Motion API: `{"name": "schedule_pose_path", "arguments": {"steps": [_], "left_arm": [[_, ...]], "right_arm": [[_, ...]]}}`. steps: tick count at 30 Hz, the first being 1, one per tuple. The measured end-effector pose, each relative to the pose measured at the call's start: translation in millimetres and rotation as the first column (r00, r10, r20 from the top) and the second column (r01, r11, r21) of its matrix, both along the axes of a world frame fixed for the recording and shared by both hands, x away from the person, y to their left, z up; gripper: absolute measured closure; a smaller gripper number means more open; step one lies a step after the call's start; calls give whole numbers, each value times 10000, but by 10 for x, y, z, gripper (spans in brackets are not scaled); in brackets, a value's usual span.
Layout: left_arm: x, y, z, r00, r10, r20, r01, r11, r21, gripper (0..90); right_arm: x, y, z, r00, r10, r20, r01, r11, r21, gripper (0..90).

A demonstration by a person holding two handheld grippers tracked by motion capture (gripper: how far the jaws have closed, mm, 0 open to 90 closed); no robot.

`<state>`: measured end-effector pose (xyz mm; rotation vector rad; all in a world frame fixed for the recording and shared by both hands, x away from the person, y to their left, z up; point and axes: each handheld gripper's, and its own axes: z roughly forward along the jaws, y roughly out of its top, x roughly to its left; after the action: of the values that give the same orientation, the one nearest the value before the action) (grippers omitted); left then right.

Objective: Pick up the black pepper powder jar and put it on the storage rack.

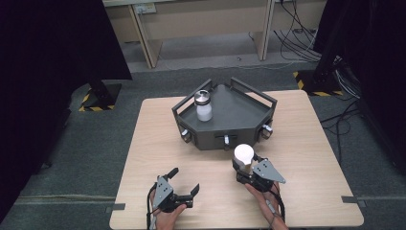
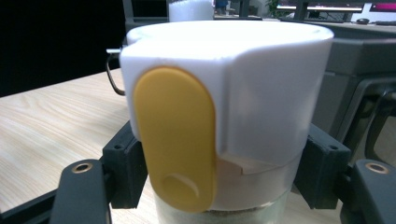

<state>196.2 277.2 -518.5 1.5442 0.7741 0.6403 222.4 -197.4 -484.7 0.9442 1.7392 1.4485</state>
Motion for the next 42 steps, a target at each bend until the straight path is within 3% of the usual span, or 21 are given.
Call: {"name": "schedule_pose_path", "arguments": {"steps": [20, 42], "left_arm": [[1, 7, -2, 10000, 37, -3, -37, 10000, 0, 3], [3, 7, -8, 10000, 64, -54, -64, 10000, -35, 4]], "right_arm": [[57, -88, 425, 9994, 353, -69, -350, 9986, 389, 303], [175, -18, 871, 9993, 350, 143, -352, 9993, 118, 303]]}}
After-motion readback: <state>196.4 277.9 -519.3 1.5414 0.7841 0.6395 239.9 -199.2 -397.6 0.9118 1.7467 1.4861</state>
